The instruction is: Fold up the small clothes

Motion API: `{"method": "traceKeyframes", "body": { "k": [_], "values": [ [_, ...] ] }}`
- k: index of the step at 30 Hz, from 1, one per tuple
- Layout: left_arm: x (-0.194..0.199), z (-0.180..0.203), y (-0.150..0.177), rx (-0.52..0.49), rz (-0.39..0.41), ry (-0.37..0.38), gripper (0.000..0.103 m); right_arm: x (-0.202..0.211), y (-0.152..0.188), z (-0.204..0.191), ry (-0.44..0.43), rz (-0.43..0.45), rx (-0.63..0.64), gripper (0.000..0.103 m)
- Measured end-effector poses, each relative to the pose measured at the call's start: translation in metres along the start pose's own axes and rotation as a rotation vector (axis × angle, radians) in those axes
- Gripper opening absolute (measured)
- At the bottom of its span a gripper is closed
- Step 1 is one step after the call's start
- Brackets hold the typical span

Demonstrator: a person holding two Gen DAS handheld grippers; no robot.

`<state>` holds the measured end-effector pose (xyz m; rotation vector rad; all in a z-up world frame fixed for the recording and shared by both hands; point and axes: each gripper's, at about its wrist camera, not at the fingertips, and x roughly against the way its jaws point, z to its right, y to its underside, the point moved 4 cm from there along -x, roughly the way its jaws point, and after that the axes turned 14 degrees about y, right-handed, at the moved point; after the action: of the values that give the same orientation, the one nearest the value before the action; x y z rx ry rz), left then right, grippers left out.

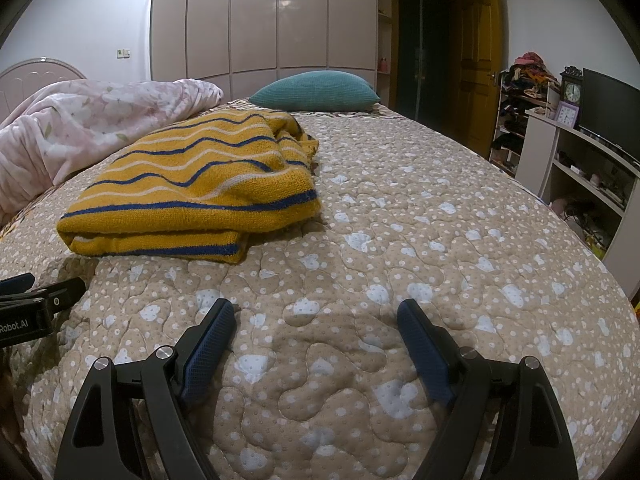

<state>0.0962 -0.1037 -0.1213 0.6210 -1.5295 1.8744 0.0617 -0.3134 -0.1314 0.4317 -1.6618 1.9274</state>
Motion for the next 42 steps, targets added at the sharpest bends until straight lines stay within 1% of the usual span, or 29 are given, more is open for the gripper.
{"method": "traceKeyframes", "body": {
  "k": [42],
  "values": [
    [0.0011, 0.001, -0.0009, 0.001, 0.006, -0.006, 0.103, -0.0004, 0.0004, 0.0003, 0.0, 0.003, 0.003, 0.087]
  ]
}}
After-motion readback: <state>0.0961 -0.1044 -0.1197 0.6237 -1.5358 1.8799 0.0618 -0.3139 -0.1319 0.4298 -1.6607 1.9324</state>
